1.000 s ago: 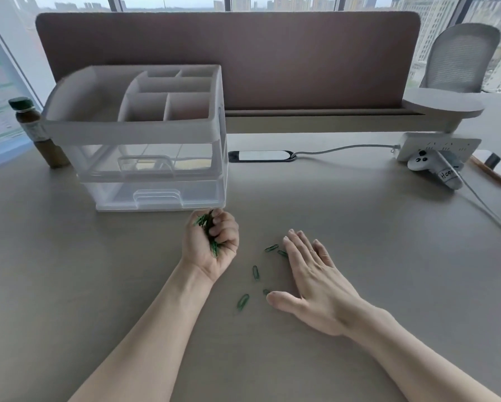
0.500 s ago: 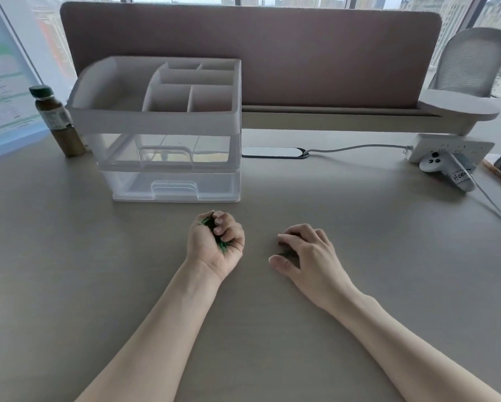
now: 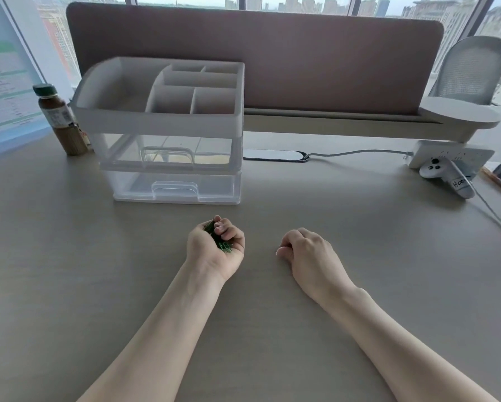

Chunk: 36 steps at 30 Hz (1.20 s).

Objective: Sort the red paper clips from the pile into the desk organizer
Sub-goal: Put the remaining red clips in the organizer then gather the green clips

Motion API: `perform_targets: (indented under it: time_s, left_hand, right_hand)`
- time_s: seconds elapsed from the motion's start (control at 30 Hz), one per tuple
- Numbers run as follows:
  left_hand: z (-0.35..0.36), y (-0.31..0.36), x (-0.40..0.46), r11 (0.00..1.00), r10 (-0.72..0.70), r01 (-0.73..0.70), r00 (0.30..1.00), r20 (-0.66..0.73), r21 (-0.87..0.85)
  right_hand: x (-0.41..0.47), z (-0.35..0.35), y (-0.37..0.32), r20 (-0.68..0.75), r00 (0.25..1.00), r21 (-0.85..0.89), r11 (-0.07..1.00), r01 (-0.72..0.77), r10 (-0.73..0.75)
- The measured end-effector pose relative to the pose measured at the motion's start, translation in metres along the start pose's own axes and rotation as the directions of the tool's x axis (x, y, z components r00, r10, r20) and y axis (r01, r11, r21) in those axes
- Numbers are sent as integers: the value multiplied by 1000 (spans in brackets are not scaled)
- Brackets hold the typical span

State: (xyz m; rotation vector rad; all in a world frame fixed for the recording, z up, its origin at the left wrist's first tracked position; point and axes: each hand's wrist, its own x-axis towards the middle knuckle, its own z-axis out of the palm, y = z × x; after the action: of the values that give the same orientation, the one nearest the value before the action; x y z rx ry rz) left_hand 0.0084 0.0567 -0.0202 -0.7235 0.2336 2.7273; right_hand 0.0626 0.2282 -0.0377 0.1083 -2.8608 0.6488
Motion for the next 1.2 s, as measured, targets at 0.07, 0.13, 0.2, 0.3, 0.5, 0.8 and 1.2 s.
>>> perform_targets:
  time_s: [0.07, 0.13, 0.2, 0.3, 0.5, 0.8, 1.2]
  left_hand:
    - [-1, -1, 0, 1000, -6, 6, 1000, 12, -5]
    - [-1, -3, 0, 1000, -21, 22, 999, 31, -12]
    - [-1, -5, -1, 999, -37, 37, 999, 38, -21]
    - [0, -9, -2, 999, -44, 46, 998, 44, -29]
    - [4, -15, -5, 999, -28, 29, 999, 27, -43]
    - [2, -18, -6, 995, -33, 32, 999, -5, -95]
    - [2, -20, -12, 997, -39, 28, 986, -162, -70]
  right_hand:
    - [1, -1, -2, 14, 1000, -46, 999, 1, -1]
    - [3, -1, 1, 23, 1000, -25, 1000, 8, -8]
    - [5, -3, 7, -2, 1000, 82, 997, -16, 16]
    - [6, -11, 17, -58, 976, 406, 898, -168, 209]
    - [-1, -27, 34, 434, 871, 874, -341, -345, 232]
    - [-1, -34, 40, 610, 792, 572, -679, -460, -23]
    - [-16, -39, 29, 174, 966, 242, 942, -232, 193]
